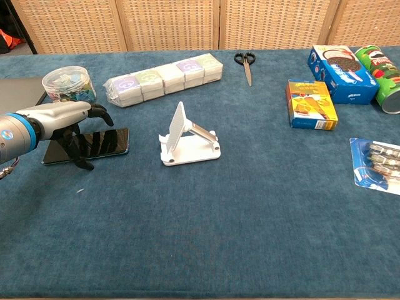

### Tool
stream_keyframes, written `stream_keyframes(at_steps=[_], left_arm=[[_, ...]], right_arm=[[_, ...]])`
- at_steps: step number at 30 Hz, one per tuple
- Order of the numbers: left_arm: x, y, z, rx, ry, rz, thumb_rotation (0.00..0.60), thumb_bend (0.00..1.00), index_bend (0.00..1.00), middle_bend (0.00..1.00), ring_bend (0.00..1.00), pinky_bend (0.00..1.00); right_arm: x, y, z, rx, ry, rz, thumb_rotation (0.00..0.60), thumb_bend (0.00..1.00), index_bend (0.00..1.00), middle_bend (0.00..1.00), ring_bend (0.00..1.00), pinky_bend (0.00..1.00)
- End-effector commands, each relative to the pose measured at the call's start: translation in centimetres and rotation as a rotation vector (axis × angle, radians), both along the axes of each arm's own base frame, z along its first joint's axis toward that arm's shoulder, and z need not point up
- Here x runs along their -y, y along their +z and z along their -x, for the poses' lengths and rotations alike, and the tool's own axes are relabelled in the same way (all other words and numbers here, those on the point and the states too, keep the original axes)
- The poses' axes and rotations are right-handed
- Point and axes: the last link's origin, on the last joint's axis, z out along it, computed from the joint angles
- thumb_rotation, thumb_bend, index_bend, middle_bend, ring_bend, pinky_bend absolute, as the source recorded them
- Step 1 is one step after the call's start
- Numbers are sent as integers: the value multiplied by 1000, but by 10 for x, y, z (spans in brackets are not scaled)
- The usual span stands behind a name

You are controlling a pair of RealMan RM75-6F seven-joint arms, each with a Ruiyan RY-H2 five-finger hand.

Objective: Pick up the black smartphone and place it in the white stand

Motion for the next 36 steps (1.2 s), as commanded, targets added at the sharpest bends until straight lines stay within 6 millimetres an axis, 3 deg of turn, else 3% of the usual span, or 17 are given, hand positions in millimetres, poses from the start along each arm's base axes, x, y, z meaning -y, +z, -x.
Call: stream_keyframes(at_steps=[1,4,6,13,20,27,36], left_arm=[[0,-1,1,11,0,-10,600,0,295,207,202,364],[0,-1,2,18,-1,-20,600,0,367,317,291,438],[0,-1,3,25,-1,-26,600,0,385,340,320,463],[1,7,-1,84,-22,-71,600,6,389,371,339,477],[3,37,-18,213,-88,-152,600,7,389,379,339,477],[11,59,-47,549,-191,-247,600,1,389,382,340,477],[20,50,-77,839,-246,-267,600,0,389,382,339,474]], right_arm=[[0,0,0,2,0,-1,600,0,0,0,0,0],[0,0,0,3,0,-4,600,0,0,0,0,0],[0,0,0,5,1,-6,600,0,0,0,0,0],[-2,3,0,15,3,0,600,0,0,0,0,0],[-2,3,0,22,1,-6,600,0,0,0,0,0],[-1,1,0,24,-5,-19,600,0,0,0,0,0],[-1,-2,0,21,-8,-34,600,0,0,0,0,0]])
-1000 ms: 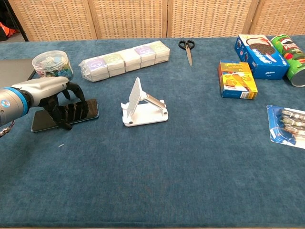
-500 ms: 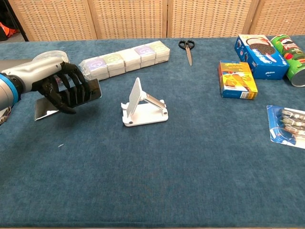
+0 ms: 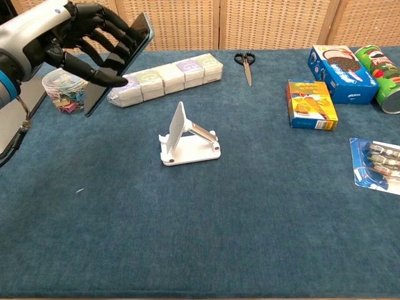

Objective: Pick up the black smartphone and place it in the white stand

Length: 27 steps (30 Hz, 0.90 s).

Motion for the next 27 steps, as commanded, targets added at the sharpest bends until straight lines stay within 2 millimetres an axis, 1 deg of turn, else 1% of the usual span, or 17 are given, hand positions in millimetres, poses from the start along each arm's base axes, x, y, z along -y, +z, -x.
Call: stream_keyframes(at_steps=[1,9,15,19,27], left_arm=[[4,-5,-9,111,-12,-13,600,0,389,382,340,473],[4,-28,-8,246,34,27,600,0,389,382,340,473],[0,-59,-14,333,28,95,600,0,389,382,340,473],[0,-70,-16,332,-20,103,600,0,389,382,340,473],[-2,-81,-20,348,-65,68,600,0,391,382,340,474]], right_arm=[[1,0,0,1,-3,-3,600,0,0,0,0,0],[2,-2,1,1,-9,-18,600,0,0,0,0,0],[3,-6,2,-7,-17,-38,600,0,0,0,0,0],[4,-7,2,-8,-22,-42,600,0,0,0,0,0],[6,-7,4,-6,-31,-47,600,0,0,0,0,0]])
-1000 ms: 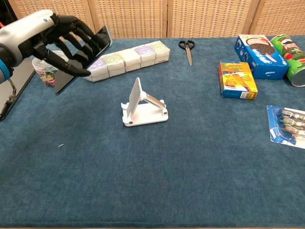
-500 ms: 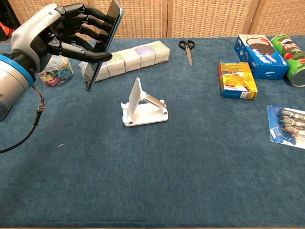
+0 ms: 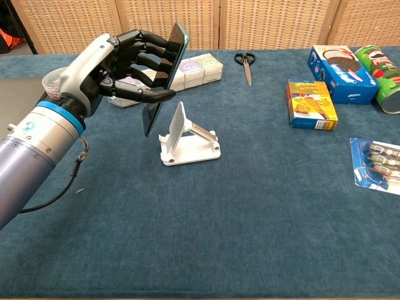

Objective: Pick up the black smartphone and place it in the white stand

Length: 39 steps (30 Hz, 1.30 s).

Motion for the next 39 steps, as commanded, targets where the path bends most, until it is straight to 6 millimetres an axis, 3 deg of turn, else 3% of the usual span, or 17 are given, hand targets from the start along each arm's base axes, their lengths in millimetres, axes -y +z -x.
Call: stream_keyframes(at_steps=[1,16,39], left_arm=[[0,-6,-6,27,-18,-11,600,0,391,382,340,474],[-3,-27,-10,43,-12,-13,600,0,390,382,340,473],[-8,-42,-6,-9,-39,-2,600,0,391,382,338,473]], right_arm=[[0,0,0,0,-2,-4,600,0,0,0,0,0],[2,1,2,11,-14,-9,600,0,0,0,0,0],[1,3,3,17,-20,-14,600,0,0,0,0,0]])
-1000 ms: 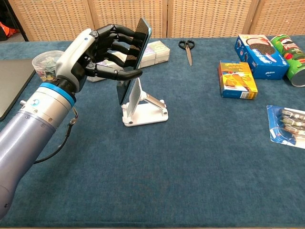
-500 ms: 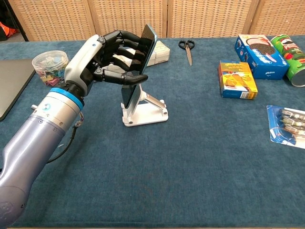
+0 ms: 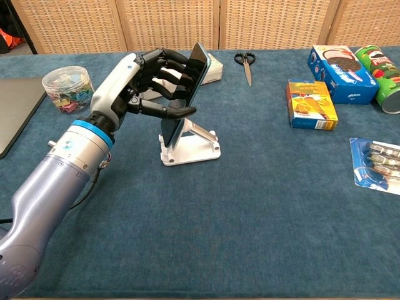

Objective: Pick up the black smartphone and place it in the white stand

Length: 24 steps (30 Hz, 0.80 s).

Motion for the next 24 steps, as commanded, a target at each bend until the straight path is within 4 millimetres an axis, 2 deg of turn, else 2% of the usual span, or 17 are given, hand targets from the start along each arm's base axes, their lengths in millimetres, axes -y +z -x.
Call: stream_keyframes(at_steps=[1,15,24], left_arm=[[1,-2,0,-1,-6,7,600,0,391,382,338,473],[2,-8,4,-6,-15,10,600,0,386,290,312,472],[1,-11,5,4,-12,14,600,0,304,214,275,471]], right_arm=[[0,0,0,0,-1,-1,600,0,0,0,0,0],[0,-1,-1,0,-6,-10,600,0,0,0,0,0],[-1,-1,-1,-1,-10,-16,600,0,0,0,0,0]])
